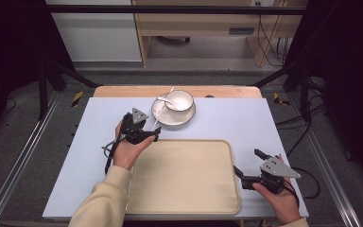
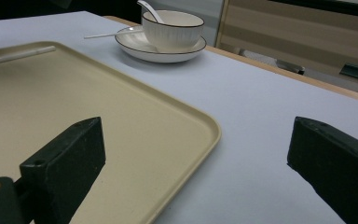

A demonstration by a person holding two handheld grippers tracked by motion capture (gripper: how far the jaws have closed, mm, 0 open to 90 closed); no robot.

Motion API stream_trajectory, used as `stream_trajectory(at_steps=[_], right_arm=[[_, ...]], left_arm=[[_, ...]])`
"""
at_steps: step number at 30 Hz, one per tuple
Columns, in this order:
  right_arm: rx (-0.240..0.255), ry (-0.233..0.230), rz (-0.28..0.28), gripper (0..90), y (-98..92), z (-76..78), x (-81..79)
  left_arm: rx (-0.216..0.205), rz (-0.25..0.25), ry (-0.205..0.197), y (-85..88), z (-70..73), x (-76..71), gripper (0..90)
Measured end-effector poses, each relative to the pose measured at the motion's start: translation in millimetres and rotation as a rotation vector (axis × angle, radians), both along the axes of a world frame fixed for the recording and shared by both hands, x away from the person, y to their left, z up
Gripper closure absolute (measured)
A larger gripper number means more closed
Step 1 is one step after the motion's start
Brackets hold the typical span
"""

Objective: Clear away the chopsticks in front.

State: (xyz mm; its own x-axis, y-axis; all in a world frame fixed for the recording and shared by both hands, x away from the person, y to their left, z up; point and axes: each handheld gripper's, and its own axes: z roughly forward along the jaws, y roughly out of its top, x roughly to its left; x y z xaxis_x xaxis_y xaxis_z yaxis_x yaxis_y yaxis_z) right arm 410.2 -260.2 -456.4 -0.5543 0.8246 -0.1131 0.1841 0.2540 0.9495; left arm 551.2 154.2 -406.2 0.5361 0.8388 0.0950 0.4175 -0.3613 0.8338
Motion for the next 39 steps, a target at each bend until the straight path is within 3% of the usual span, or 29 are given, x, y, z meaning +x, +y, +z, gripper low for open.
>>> stream_trajectory(at_steps=[6, 10, 13, 17, 22, 26, 27, 29, 34, 39], right_arm=[[-0.004, 0.0, 0.003, 4.0, 0.8, 0.0, -0.5], [-0.008, -0.004, 0.005, 4.1, 1.1, 0.4, -0.3], [-0.01, -0.004, 0.004, 4.2, 1.6, 0.7, -0.6], [-0.011, -0.004, 0.006, 4.8, 1.6, 0.7, -0.5], [-0.011, -0.003, 0.011, 5.0, 1.8, 0.6, -0.4], [-0.013, 0.0, 0.014, 5.1, 2.8, 0.6, -0.8], [-0.015, -0.002, 0.017, 5.2, 3.1, 0.6, -0.6], [-0.016, -0.001, 0.017, 5.2, 3.2, 0.6, -0.6], [-0.018, 0.004, 0.016, 5.2, 2.7, -0.1, -0.1], [-0.023, 0.006, 0.021, 5.2, 3.1, -0.3, -0.6]], left_arm=[[0.008, -0.024, -0.008, -2.2, -0.2, 23.9, 15.5], [-0.001, -0.002, -0.004, -2.2, -7.8, 39.9, 16.9], [-0.001, 0.0, 0.008, -3.4, -12.9, 44.9, 18.8], [0.029, 0.03, 0.039, -7.9, -18.2, 47.3, 27.3], [0.047, 0.044, 0.042, -9.6, -20.1, 48.0, 35.2], [0.046, 0.055, 0.059, -7.2, -23.7, 52.4, 45.4], [0.012, 0.063, 0.076, -6.1, -25.9, 57.8, 46.9], [0.013, 0.069, 0.074, -6.9, -26.4, 60.5, 48.9], [0.088, 0.06, 0.075, -18.9, -32.2, 77.2, 51.1], [0.066, 0.084, 0.068, -23.4, -38.1, 85.2, 54.7]])
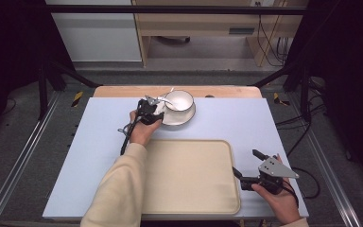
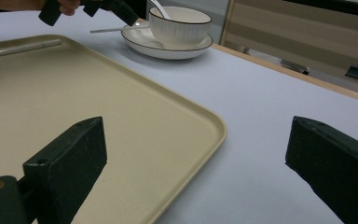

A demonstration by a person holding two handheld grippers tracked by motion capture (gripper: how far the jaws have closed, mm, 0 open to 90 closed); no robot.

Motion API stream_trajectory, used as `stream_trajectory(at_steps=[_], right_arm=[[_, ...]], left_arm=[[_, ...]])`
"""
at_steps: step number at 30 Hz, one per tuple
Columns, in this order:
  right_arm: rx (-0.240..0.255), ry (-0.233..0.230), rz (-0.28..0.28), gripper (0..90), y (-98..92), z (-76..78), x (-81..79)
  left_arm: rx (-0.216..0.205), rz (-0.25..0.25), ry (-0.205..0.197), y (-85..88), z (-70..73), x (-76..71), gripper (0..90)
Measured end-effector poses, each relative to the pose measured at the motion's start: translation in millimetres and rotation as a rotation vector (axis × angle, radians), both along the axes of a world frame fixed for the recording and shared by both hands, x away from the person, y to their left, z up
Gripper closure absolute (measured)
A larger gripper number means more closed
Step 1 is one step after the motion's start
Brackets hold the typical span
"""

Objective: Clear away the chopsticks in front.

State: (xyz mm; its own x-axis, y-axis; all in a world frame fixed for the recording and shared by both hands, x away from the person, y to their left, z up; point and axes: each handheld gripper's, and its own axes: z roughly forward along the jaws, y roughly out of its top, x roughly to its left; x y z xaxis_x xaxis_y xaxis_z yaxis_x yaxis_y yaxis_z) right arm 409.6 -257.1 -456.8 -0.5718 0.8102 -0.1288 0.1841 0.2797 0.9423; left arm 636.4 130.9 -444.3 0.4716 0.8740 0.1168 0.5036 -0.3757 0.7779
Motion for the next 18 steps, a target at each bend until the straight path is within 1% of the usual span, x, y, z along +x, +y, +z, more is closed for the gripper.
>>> stream_trajectory(at_steps=[1, 4, 7, 8, 9, 10, 11, 12, 14, 15, 16, 17, 18], right_arm=[[0.0, 0.0, 0.0, 5.2, 0.0, 0.0, 0.0], [-0.001, 0.0, 0.005, 5.2, 0.4, 0.0, 0.0], [-0.003, 0.001, 0.006, 5.2, 0.4, -0.1, 0.0], [-0.004, 0.002, 0.007, 5.2, 0.5, -0.3, 0.1], [-0.004, 0.004, 0.006, 5.2, 0.7, -0.3, 0.0], [-0.004, 0.004, 0.006, 5.2, 0.8, -0.4, 0.0], [-0.004, 0.004, 0.006, 5.2, 0.8, -0.4, 0.0], [-0.005, 0.004, 0.006, 5.2, 0.8, -0.4, 0.0], [-0.004, 0.005, 0.005, 5.2, 0.6, -0.4, 0.0], [-0.004, 0.005, 0.005, 5.2, 0.6, -0.4, 0.0], [-0.005, 0.004, 0.006, 5.2, 0.4, -0.4, 0.0], [-0.003, 0.007, 0.005, 5.1, 0.4, -0.6, 0.1], [-0.003, 0.007, 0.005, 5.1, 0.4, -0.6, 0.1]], left_arm=[[-0.002, 0.006, 0.007, -0.4, -2.9, 1.4, 54.7], [0.009, 0.0, 0.029, -2.9, -11.3, 4.4, 58.6], [0.007, 0.003, 0.027, -4.6, -13.5, 5.3, 60.7], [0.0, 0.009, 0.029, -5.6, -15.0, 6.0, 64.5], [0.009, 0.017, 0.033, -5.9, -16.2, 6.6, 65.9], [-0.002, 0.024, 0.031, -5.8, -17.2, 7.2, 68.0], [-0.002, 0.024, 0.031, -5.8, -17.2, 7.2, 69.2], [-0.009, 0.028, 0.035, -5.3, -17.5, 7.7, 69.2], [-0.024, 0.045, 0.036, -4.6, -18.4, 8.2, 74.8], [-0.024, 0.045, 0.036, -4.6, -18.4, 8.2, 77.0], [-0.029, 0.046, 0.038, -4.8, -18.6, 8.2, 77.0], [-0.028, 0.056, 0.037, -5.2, -18.7, 8.2, 80.9], [-0.028, 0.056, 0.037, -5.2, -18.7, 8.2, 82.0]])
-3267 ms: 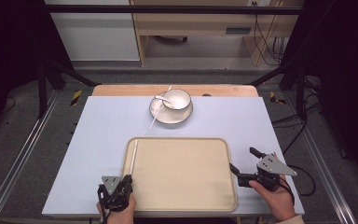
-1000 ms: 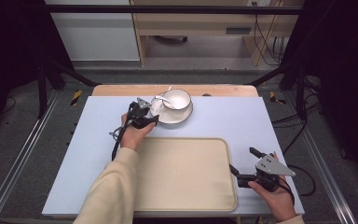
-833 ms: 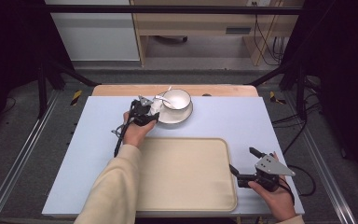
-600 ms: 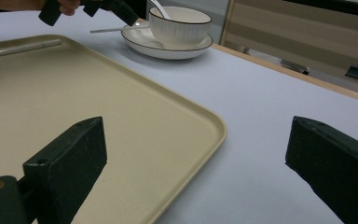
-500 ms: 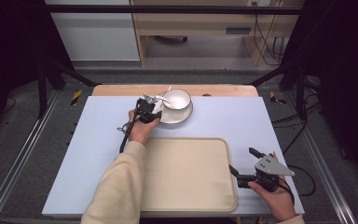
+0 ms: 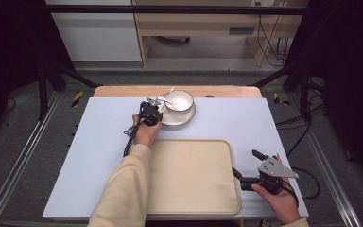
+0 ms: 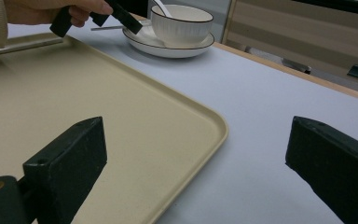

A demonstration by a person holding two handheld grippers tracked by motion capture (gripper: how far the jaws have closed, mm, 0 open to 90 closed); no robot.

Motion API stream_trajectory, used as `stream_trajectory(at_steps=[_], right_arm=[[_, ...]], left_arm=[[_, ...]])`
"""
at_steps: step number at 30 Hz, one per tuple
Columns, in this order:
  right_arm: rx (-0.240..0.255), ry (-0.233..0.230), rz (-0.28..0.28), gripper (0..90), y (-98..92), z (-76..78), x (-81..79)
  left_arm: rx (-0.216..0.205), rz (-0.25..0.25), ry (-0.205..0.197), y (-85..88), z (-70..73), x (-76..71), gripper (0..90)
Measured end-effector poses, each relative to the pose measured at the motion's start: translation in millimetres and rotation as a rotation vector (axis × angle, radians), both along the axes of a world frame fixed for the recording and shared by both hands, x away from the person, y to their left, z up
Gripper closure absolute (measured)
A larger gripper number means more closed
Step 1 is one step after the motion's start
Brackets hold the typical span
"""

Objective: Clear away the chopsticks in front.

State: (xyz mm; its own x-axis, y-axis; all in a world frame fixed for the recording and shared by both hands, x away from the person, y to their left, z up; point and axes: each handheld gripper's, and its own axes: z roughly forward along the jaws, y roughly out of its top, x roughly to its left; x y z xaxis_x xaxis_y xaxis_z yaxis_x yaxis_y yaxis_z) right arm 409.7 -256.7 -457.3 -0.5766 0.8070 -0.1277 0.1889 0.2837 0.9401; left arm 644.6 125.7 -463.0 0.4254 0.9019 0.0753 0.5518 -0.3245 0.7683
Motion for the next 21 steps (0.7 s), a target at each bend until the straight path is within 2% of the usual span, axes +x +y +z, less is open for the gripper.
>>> stream_trajectory(at_steps=[4, 8, 9, 10, 11, 12, 13, 14, 15, 17, 18, 20, 21], right_arm=[[-0.001, 0.0, 0.001, 5.2, 0.1, 0.0, -0.1], [-0.002, 0.0, 0.002, 5.1, 0.0, -0.2, 0.2], [-0.002, 0.001, 0.002, 5.2, 0.1, -0.2, 0.1], [-0.003, 0.001, 0.002, 5.1, 0.1, -0.1, 0.0], [-0.003, 0.001, 0.002, 5.1, 0.2, -0.1, 0.0], [-0.003, 0.001, 0.002, 5.1, 0.3, -0.2, 0.0], [-0.003, 0.001, 0.002, 5.1, 0.3, -0.2, 0.0], [-0.004, 0.002, 0.003, 5.1, 0.8, -0.3, 0.1], [-0.004, 0.002, 0.003, 5.1, 0.8, -0.3, 0.1], [-0.006, 0.001, 0.005, 5.1, 1.4, -0.3, -0.1], [-0.006, 0.001, 0.005, 5.1, 1.4, -0.3, -0.1], [-0.005, 0.001, 0.008, 5.1, 2.1, 0.0, 0.0], [-0.005, 0.001, 0.008, 5.1, 2.1, 0.0, 0.0]], left_arm=[[-0.008, 0.044, -0.009, 1.4, 2.3, -1.3, 84.7], [-0.007, 0.056, -0.03, 4.5, 8.8, -4.3, 84.9], [-0.029, 0.072, -0.051, 8.6, 14.0, -7.2, 84.9], [-0.029, 0.072, -0.051, 8.6, 14.0, -7.2, 85.0], [-0.036, 0.096, -0.058, 12.5, 17.9, -9.9, 85.0], [-0.065, 0.121, -0.059, 19.6, 22.5, -14.0, 85.0], [-0.065, 0.121, -0.059, 19.6, 22.5, -14.0, 85.0], [-0.072, 0.148, -0.061, 27.6, 26.7, -20.8, 85.0], [-0.072, 0.148, -0.061, 27.6, 26.7, -20.8, 85.0], [-0.072, 0.177, -0.049, 39.7, 30.5, -35.7, 85.0], [-0.072, 0.177, -0.049, 39.7, 30.5, -35.7, 85.0], [-0.085, 0.205, -0.04, 51.3, 32.7, -54.9, 85.0], [-0.085, 0.205, -0.04, 51.3, 32.7, -54.9, 85.0]])
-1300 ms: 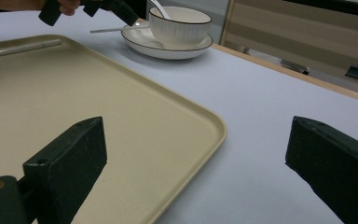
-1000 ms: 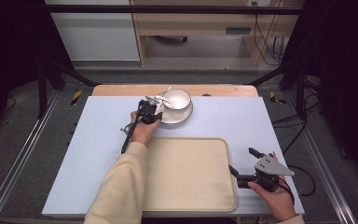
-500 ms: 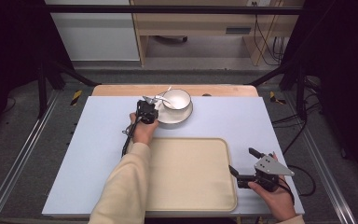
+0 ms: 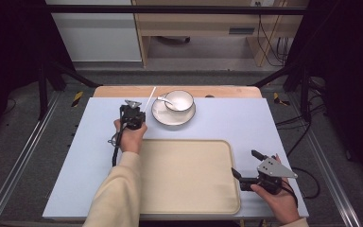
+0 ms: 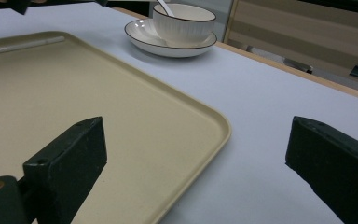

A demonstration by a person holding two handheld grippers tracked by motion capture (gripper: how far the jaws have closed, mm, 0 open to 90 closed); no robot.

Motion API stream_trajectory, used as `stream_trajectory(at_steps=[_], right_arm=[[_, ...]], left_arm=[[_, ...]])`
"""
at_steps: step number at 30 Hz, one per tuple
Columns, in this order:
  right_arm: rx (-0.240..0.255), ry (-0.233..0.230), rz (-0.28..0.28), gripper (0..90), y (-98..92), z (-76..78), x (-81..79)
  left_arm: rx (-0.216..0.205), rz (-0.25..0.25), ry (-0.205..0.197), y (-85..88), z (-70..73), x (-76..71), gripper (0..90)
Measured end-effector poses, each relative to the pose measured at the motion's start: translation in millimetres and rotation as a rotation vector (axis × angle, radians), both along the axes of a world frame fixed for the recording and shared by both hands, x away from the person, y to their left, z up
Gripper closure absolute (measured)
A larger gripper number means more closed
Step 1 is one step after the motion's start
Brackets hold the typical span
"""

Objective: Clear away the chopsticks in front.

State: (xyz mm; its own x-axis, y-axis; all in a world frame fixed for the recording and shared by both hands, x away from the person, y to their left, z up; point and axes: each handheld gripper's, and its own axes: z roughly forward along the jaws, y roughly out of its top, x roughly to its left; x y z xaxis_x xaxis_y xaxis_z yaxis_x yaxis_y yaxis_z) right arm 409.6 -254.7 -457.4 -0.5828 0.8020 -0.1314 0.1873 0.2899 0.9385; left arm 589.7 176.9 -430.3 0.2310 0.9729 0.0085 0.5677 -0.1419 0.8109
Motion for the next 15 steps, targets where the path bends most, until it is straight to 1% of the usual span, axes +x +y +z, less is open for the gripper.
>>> stream_trajectory(at_steps=[3, 4, 5, 6, 7, 8, 9, 10, 11, 12, 14, 15], right_arm=[[0.002, -0.001, 0.003, 5.2, 1.0, 0.9, -0.8], [0.004, -0.002, 0.004, 5.1, 1.2, 1.1, -0.9], [0.003, -0.005, 0.005, 5.2, 1.3, 1.3, -0.9], [0.003, -0.004, 0.006, 5.1, 1.5, 1.3, -1.0], [0.004, -0.003, 0.007, 5.2, 1.6, 1.3, -1.1], [0.004, -0.005, 0.008, 5.1, 1.5, 1.3, -1.0], [0.005, -0.004, 0.007, 5.1, 1.4, 1.4, -1.0], [0.006, -0.005, 0.006, 5.1, 1.2, 1.2, -0.7], [0.006, -0.005, 0.005, 5.2, 1.1, 1.2, -0.6], [0.008, -0.005, 0.005, 5.1, 0.8, 1.1, -0.4], [0.01, -0.004, 0.001, 4.9, 0.2, 1.0, -0.4], [0.01, -0.005, 0.0, 4.5, -0.3, 0.9, -0.4]], left_arm=[[-0.012, 0.023, -0.004, 9.3, 1.0, -25.5, 85.0], [-0.027, 0.033, -0.008, 13.3, 1.0, -41.6, 84.9], [-0.027, 0.033, -0.008, 13.3, 1.0, -41.6, 85.0], [-0.037, 0.038, -0.016, 15.8, 1.1, -55.1, 85.0], [-0.037, 0.038, -0.016, 15.8, 1.1, -55.1, 85.0], [-0.042, 0.04, -0.025, 18.4, 1.8, -69.9, 85.0], [-0.043, 0.039, -0.032, 19.4, 1.9, -78.4, 85.0], [-0.048, 0.043, -0.039, 19.8, 1.8, -83.2, 85.0], [-0.048, 0.043, -0.039, 19.8, 1.8, -83.2, 85.0], [-0.064, 0.048, -0.048, 21.5, 1.3, -94.7, 85.0], [-0.086, 0.052, -0.058, 22.8, 0.7, -104.8, 85.0], [-0.086, 0.052, -0.058, 22.8, 0.7, -104.8, 85.0]])
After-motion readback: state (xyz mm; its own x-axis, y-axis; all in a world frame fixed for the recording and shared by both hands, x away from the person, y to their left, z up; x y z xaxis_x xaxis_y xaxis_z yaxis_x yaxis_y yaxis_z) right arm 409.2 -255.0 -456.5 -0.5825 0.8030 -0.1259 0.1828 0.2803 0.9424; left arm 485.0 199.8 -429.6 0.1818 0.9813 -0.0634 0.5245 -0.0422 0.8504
